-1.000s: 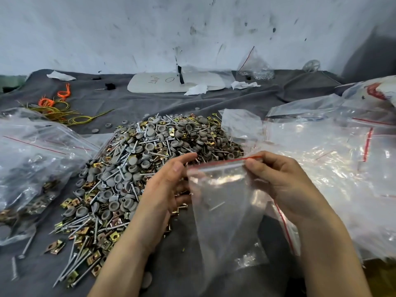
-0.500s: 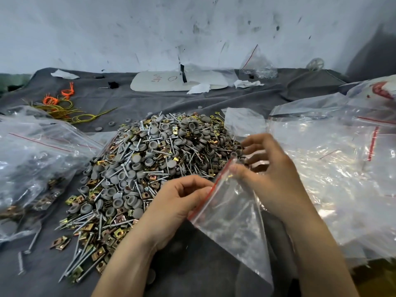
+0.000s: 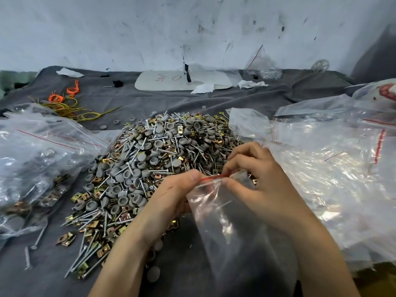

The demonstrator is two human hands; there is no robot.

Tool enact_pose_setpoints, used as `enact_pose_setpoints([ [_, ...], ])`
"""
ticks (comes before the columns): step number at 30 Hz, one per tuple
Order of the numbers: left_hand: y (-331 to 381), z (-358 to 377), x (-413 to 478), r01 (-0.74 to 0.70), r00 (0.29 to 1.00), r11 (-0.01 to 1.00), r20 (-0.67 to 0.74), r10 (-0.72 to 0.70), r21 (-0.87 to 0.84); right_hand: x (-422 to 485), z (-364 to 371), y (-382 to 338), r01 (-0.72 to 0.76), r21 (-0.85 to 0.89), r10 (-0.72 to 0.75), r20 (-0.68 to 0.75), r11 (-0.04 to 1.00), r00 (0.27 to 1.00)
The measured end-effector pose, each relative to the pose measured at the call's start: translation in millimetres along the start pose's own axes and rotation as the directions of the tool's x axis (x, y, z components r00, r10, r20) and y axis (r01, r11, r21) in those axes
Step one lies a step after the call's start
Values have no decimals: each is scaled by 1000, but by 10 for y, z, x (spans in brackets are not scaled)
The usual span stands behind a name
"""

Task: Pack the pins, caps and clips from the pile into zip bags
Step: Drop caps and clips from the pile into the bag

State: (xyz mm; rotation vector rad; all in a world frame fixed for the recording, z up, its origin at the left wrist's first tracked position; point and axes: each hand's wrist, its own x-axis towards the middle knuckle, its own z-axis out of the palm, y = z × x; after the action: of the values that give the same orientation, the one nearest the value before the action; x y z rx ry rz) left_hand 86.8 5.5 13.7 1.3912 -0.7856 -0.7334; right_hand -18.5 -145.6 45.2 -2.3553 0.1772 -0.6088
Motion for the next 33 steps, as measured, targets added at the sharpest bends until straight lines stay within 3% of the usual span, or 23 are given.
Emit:
enact_pose_setpoints([
  [3,-21,-41,-12,-111,993,993,-28,112,26,-15,-32,9,-65,124,58,55,990,997],
  [5,-19,-36,-66,-120,993,982,-31,117,-145,-20,-52,-6,-130,372,108,80,919,991],
  [7,5,-29,-115,-58,998,948,-35,49,-313,-26,-67,-11,-140,604,111,85,784,990],
  [10,106,1,-151,0,999,877,-33,-18,-481,-19,-58,21,-155,859,112,114,489,987],
  [11,137,12,-161,5,998,850,-50,-37,-527,-3,-52,50,-158,892,146,104,423,984],
  [12,174,21,-165,4,994,828,-88,-64,-561,14,-42,89,-152,886,191,74,439,979],
  [14,195,0,-138,-25,970,802,-208,-124,-597,38,-4,201,-195,716,276,3,670,961],
  [16,203,-40,-99,-104,944,756,-302,-129,-647,35,37,309,-282,382,288,42,880,957],
  [18,210,-93,-78,-190,944,677,-321,-73,-712,19,89,359,-296,128,258,249,947,933],
  [20,195,-135,-70,-236,942,616,-333,-46,-751,6,155,393,-219,-88,236,405,972,884],
  [23,168,-152,-68,-284,929,605,-369,-18,-744,30,201,406,-152,-207,224,394,966,891],
  [25,127,-148,-58,-333,896,683,-443,15,-650,17,195,436,-161,-191,221,351,968,910],
  [26,91,-151,-58,-372,851,781,-520,71,-502,13,180,459,-189,-171,234,302,967,924],
  [27,62,-151,-63,-403,784,878,-593,185,-259,10,156,465,-221,-123,245,233,967,941],
  [28,34,-141,-72,-406,707,912,-611,356,62,8,119,460,-254,-41,257,151,966,955],
  [29,10,-120,-81,-387,661,845,-529,533,368,8,74,436,-279,66,275,63,958,959],
  [30,-11,-86,-85,-383,644,715,-386,661,585,10,25,406,-275,178,283,-20,945,959],
  [32,-69,18,-99,-421,641,494,-136,755,761,5,-79,303,-167,374,241,-162,912,957],
  [33,-103,85,-100,-444,653,443,-57,755,779,-8,-129,224,-76,459,196,-221,885,955],
])
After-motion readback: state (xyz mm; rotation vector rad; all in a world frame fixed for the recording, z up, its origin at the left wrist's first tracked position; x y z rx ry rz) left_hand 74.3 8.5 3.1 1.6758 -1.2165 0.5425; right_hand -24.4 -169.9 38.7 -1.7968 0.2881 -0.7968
